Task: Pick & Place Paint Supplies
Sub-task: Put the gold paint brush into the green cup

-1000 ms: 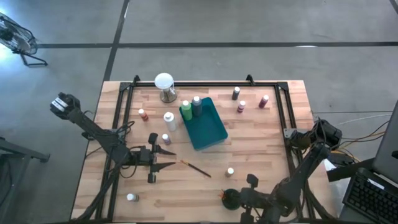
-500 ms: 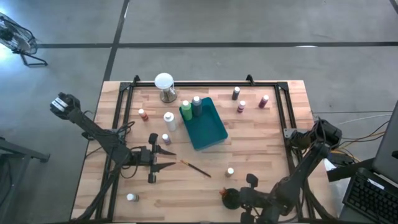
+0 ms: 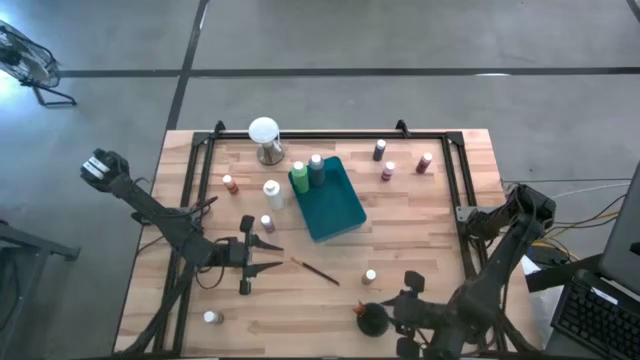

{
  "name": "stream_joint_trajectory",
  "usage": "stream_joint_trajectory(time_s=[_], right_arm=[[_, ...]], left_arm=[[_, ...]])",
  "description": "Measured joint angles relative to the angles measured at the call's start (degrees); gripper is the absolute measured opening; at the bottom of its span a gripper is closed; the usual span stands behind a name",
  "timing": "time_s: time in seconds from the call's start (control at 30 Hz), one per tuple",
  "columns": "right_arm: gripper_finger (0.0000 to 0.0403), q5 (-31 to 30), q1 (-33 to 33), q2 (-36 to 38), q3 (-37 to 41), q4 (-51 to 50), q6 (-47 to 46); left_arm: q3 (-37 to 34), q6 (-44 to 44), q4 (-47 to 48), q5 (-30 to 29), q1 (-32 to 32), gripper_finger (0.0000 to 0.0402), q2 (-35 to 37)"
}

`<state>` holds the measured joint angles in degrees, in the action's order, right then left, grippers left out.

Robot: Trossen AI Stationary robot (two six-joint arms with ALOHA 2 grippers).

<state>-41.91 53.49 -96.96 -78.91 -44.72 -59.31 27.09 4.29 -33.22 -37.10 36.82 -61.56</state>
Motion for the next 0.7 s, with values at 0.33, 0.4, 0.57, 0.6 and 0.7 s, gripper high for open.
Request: stream_joint_trajectory(time_s=[0.33, 0.4, 0.57, 0.6, 0.7], right_arm=[[0.0139, -4.52, -1.27, 3.06, -4.2, -14.08, -0.55], [0.0144, -4.61, -1.83, 3.95, -4.33, -15.1, -0.63], [0.0157, -4.76, -3.35, 6.62, -4.33, -15.35, 1.57], [0.0159, -4.74, -3.55, 7.01, -4.33, -15.35, 2.33], [0.0165, -4.8, -4.27, 8.1, -4.33, -15.74, 4.09]], left_arm=[[0.0, -8.33, 8.77, 0.55, -0.71, 0.0154, 0.0], [0.0, -11.79, 11.55, 2.67, -1.37, 0.0154, 0.0], [0.0, -17.03, 17.17, 7.06, -3.55, 0.0154, -0.07], [0.0, -17.05, 17.53, 7.64, -3.84, 0.0153, -0.18], [0.0, -15.84, 17.53, 7.96, -4.11, 0.0154, -0.55]])
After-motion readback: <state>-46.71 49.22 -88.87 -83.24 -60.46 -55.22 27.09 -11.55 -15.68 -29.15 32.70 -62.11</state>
